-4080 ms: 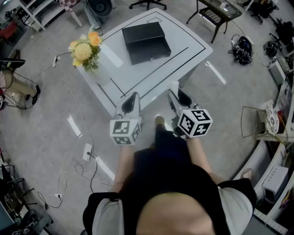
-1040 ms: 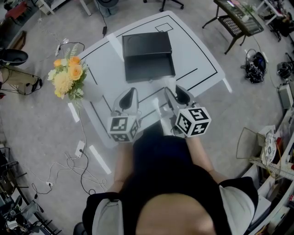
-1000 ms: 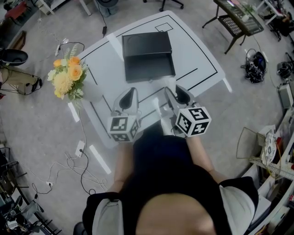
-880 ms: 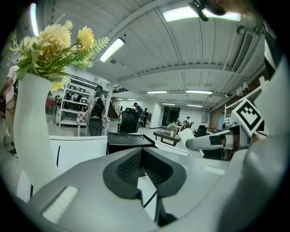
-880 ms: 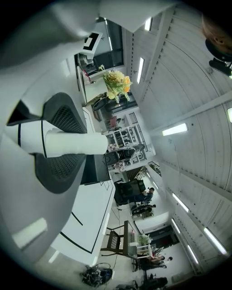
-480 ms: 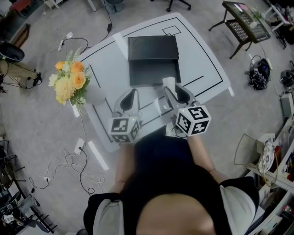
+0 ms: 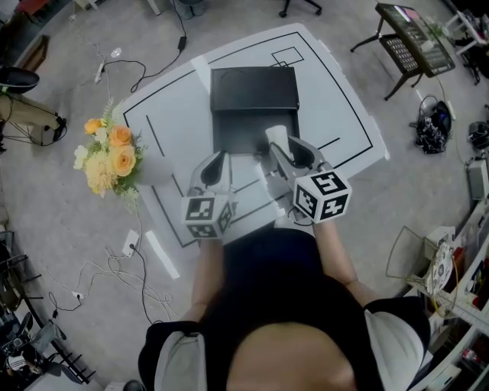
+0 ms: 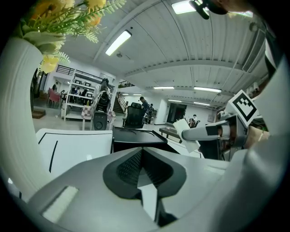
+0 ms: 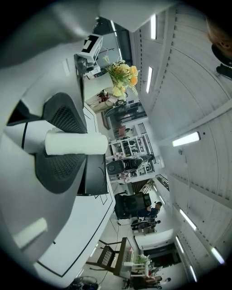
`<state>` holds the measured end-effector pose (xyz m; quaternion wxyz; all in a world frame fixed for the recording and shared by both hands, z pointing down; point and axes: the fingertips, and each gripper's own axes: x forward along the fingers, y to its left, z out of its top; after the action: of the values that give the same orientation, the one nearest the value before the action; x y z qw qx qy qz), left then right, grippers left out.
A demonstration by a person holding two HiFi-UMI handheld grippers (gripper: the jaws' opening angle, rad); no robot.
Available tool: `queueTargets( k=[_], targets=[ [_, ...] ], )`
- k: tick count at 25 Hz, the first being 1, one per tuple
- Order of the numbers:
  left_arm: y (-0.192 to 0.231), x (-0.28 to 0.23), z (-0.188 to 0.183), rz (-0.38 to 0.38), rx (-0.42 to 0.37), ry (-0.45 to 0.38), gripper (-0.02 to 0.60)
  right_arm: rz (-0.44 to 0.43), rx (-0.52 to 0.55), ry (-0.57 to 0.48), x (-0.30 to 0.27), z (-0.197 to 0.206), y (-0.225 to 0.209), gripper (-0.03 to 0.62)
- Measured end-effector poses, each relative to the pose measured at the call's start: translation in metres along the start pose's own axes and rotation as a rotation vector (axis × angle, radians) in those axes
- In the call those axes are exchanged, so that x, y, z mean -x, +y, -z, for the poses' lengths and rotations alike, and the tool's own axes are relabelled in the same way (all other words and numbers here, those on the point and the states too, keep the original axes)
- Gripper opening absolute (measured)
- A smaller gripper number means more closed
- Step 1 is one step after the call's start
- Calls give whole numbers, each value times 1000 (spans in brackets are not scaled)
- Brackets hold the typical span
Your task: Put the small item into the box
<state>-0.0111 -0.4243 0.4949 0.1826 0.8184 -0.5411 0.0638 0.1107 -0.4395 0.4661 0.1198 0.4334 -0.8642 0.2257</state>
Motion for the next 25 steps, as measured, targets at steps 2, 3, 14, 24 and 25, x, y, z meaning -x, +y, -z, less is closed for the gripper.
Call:
queueTargets(
  k=[2,3,14,24,25],
  targets=[
    [1,-5,0,1,-1,3,8,-8,23,11,-5,-4,-2,138],
    [1,-7,0,1,-2,3,8,-14,33,16,-8,-5,-3,138],
    [16,-13,1,-34,14,12,8,-69,117,98,-39,-17,-6,138],
    [23,-16,2,-50,18,20,8,-142,240,199,-75,-14,1,138],
    [25,-16,3,-54,21,22,9,-147,259,213,-78,-12,2,138]
  ],
)
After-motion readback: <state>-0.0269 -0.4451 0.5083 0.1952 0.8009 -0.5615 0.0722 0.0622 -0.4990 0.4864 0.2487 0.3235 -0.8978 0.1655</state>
